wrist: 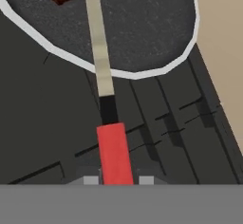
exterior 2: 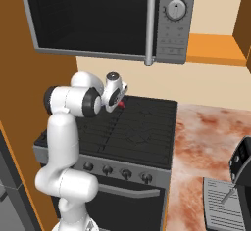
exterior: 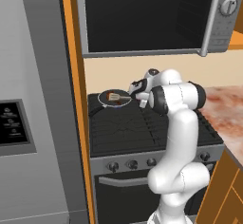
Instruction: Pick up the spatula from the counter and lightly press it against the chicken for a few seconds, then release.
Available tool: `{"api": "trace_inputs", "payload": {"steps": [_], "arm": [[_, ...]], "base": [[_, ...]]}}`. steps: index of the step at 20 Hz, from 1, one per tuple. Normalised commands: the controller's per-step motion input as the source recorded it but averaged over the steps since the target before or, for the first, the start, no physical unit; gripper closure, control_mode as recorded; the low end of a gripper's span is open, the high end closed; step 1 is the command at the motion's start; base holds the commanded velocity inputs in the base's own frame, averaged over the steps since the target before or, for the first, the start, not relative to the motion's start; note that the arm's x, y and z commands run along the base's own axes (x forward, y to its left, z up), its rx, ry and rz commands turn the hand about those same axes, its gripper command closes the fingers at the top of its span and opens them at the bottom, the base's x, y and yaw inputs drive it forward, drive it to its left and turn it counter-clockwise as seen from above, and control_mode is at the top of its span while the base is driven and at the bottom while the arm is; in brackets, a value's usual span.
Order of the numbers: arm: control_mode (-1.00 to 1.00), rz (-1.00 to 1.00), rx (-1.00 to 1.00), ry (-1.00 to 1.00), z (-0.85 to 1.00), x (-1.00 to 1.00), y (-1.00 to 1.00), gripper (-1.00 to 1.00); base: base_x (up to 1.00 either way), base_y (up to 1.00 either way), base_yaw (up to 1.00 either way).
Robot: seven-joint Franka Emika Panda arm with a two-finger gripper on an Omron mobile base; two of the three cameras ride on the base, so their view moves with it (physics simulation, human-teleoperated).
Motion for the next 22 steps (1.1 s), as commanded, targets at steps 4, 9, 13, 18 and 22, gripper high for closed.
{"api": "trace_inputs", "payload": {"steps": [4,9,13,18,22], "arm": [[-1.0,0.0,-0.02,0.0,-0.11,0.08,0.02,1.0],[-1.0,0.0,-0.02,0.0,-0.12,0.11,0.04,1.0],[-1.0,0.0,-0.02,0.0,-0.1,0.09,0.03,1.0],[-1.0,0.0,-0.01,0.0,-0.04,0.02,0.01,1.0],[-1.0,0.0,-0.01,-0.01,0.0,0.0,0.0,1.0]], "base": [[0.0,0.0,0.0],[0.0,0.0,0.0],[0.0,0.0,0.0],[0.0,0.0,0.0],[0.0,0.0,0.0]]}}
